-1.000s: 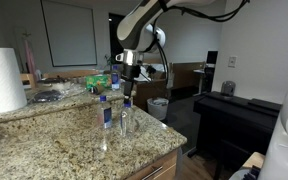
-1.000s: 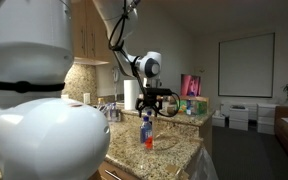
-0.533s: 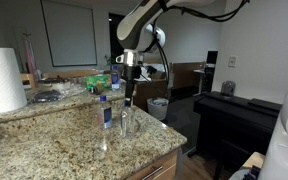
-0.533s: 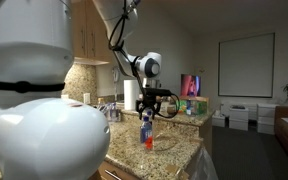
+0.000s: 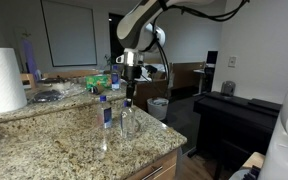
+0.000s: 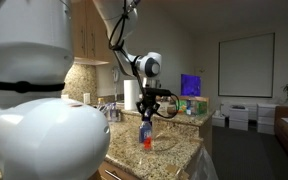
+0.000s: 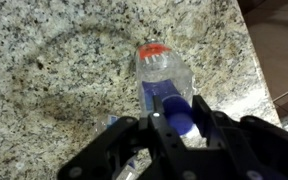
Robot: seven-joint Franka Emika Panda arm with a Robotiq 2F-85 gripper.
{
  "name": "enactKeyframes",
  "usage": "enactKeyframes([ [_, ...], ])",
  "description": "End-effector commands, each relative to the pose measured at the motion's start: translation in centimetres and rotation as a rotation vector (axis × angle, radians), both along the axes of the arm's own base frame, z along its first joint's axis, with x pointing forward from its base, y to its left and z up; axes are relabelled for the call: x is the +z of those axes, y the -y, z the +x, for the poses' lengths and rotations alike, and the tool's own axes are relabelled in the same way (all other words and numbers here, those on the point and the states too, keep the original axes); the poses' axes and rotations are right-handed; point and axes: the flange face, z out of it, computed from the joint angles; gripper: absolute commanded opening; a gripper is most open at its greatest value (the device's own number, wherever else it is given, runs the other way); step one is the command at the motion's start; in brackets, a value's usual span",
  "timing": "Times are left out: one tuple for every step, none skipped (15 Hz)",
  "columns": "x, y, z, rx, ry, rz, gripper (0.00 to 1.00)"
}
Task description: Put the bottles on the counter in the plastic on the side of the counter
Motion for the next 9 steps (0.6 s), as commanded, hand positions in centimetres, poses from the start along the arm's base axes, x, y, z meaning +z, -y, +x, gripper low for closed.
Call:
enactKeyframes([
  [0.2,1.1,0.5,0.004,-0.039,0.047,0.09],
  [0.6,2.0,0.9,-0.025,-0.037,0.059,0.09],
  [1.1,3.2,1.5,-0.060,-0.034,0.073,0.09],
  [1.8,4.9,2.3,-0.109,-0.017,0.086,0.09],
  [2.4,6.5,3.0,-0.152,-0.002,0.099,0.09],
  [3.1,8.6,3.9,-0.211,0.023,0.109,0.09],
  [3.6,10.6,4.6,-0.262,0.041,0.114,0.09],
  [4.3,13.1,5.3,-0.323,0.055,0.116,0.09],
  [4.7,15.5,5.7,-0.377,0.070,0.120,0.09],
])
